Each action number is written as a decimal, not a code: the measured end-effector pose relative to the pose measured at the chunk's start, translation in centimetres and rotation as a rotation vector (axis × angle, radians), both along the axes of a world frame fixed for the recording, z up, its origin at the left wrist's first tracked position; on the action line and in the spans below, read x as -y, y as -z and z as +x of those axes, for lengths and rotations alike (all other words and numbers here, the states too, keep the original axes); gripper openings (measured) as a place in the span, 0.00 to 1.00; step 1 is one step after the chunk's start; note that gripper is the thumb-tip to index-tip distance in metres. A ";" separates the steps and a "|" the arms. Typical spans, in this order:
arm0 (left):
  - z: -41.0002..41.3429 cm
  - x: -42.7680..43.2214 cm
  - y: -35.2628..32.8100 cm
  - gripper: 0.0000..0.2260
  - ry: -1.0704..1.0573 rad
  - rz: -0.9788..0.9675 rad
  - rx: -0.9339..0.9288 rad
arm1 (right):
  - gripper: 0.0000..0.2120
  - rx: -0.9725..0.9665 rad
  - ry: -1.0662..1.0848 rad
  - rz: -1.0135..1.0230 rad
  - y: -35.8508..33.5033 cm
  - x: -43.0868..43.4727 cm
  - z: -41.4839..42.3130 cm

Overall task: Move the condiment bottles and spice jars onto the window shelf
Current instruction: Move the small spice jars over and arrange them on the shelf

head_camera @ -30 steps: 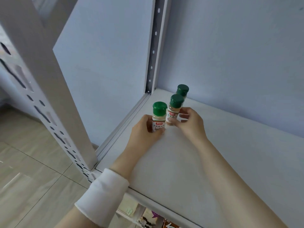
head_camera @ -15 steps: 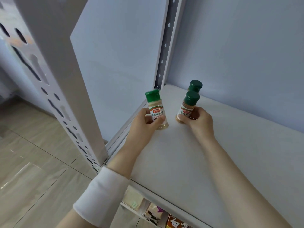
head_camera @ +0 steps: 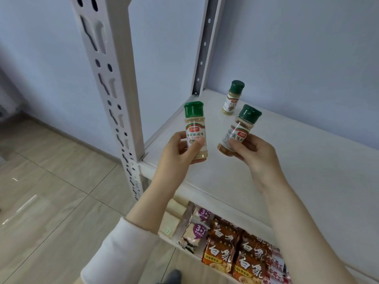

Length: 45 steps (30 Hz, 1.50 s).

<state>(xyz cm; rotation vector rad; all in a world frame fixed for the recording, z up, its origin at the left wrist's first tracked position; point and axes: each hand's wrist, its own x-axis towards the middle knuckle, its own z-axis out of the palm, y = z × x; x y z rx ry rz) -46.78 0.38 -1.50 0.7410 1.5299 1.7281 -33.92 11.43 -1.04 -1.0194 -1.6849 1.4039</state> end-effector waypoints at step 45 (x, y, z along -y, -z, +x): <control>-47.7 47.7 5.5 0.17 -0.797 0.008 0.169 | 0.27 -0.087 -1.034 -0.558 6.1 42.4 -59.2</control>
